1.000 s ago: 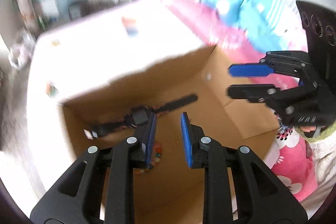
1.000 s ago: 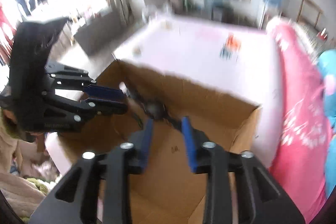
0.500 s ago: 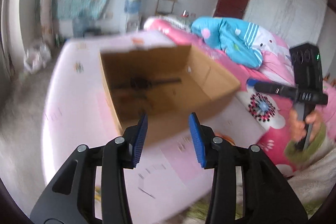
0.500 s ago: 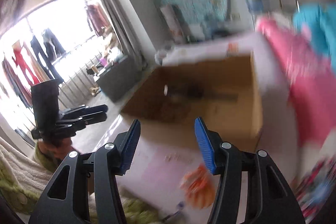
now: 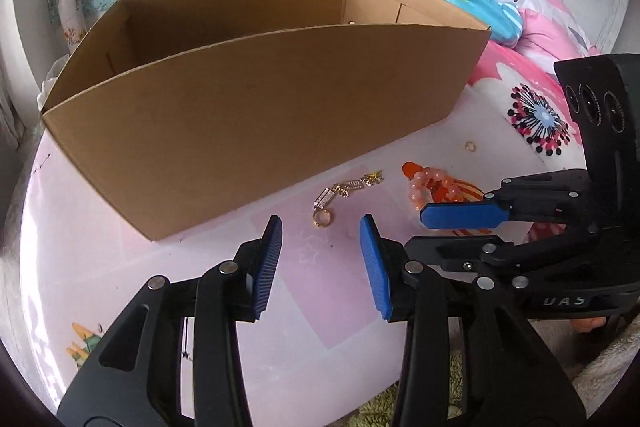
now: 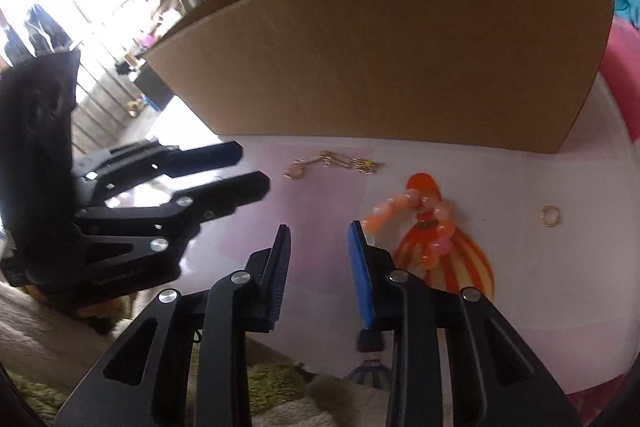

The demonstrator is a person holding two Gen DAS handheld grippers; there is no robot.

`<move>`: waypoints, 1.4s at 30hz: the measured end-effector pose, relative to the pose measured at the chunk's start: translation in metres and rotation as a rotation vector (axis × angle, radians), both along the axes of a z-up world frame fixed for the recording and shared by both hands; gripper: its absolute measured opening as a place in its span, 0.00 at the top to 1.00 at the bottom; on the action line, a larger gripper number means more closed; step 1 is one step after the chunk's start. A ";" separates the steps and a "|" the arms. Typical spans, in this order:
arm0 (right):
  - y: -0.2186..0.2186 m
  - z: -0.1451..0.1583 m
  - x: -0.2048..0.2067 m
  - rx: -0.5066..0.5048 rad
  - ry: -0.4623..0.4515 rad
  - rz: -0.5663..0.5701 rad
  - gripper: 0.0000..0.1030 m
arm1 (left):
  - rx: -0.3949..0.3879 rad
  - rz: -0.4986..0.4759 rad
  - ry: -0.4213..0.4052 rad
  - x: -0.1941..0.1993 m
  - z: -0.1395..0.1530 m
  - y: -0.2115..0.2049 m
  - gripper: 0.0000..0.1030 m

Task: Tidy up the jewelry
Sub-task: 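Withdraw both tools from the box back over the table, then close the left tool on a gold ring while the right tool grasps another gold ring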

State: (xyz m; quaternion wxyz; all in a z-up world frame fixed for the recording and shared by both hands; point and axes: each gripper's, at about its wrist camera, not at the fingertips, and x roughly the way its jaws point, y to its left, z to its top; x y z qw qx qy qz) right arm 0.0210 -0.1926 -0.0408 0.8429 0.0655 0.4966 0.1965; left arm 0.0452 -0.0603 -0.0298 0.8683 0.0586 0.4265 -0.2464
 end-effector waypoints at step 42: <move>-0.073 0.028 -0.034 0.074 -0.149 -0.221 0.71 | 0.130 0.006 -0.016 0.001 -0.018 -0.014 0.90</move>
